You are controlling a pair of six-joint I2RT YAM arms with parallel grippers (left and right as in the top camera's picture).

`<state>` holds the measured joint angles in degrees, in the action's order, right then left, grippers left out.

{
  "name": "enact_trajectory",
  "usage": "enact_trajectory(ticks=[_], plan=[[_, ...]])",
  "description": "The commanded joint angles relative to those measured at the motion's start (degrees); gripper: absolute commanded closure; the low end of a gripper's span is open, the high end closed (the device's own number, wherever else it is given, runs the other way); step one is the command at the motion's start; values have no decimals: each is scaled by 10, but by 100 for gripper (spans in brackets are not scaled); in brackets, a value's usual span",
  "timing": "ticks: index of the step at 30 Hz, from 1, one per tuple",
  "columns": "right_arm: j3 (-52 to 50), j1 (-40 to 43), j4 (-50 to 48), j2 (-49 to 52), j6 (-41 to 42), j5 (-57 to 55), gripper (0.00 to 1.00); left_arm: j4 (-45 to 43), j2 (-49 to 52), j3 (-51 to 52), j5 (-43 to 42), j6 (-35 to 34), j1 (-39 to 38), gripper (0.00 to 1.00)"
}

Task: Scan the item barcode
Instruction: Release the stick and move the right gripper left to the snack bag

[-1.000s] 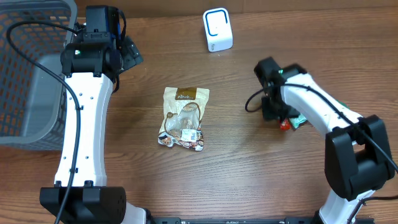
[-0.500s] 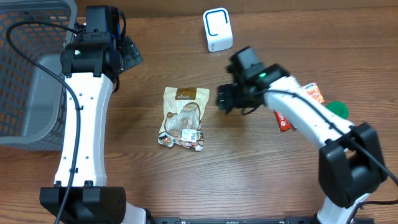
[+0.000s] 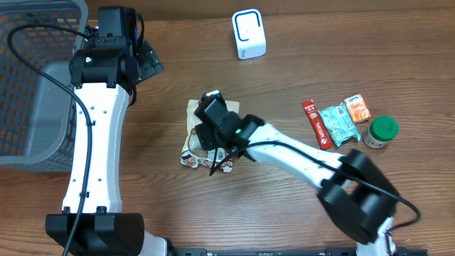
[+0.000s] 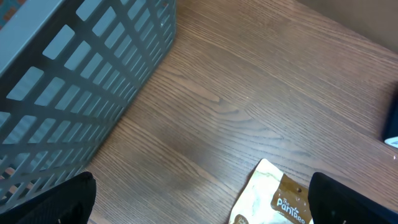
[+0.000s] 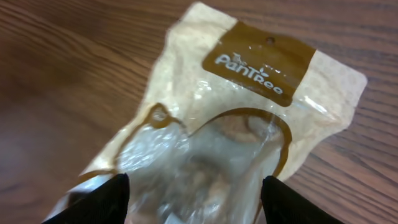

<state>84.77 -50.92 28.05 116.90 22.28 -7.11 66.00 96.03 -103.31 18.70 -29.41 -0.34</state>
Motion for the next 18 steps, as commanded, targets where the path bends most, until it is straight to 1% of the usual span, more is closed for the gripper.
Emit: enact_trajectory(ticks=[1, 4, 7, 12, 15, 18], plan=[[7, 4, -10, 34, 4, -56, 31, 0, 2, 0, 8, 11, 0, 0], [7, 11, 4, 47, 11, -68, 31, 0, 2, 0, 8, 11, 0, 0], [7, 17, 56, 43, 95, -108, 29, 0, 2, 0, 8, 11, 0, 0], [7, 24, 154, 26, 193, -107, 28, 0, 2, 0, 8, 11, 0, 0], [7, 25, 204, 20, 225, -74, 26, 0, 2, 0, 8, 11, 0, 0], [7, 25, 224, 14, 229, -10, 27, 0, 2, 0, 8, 11, 0, 0]])
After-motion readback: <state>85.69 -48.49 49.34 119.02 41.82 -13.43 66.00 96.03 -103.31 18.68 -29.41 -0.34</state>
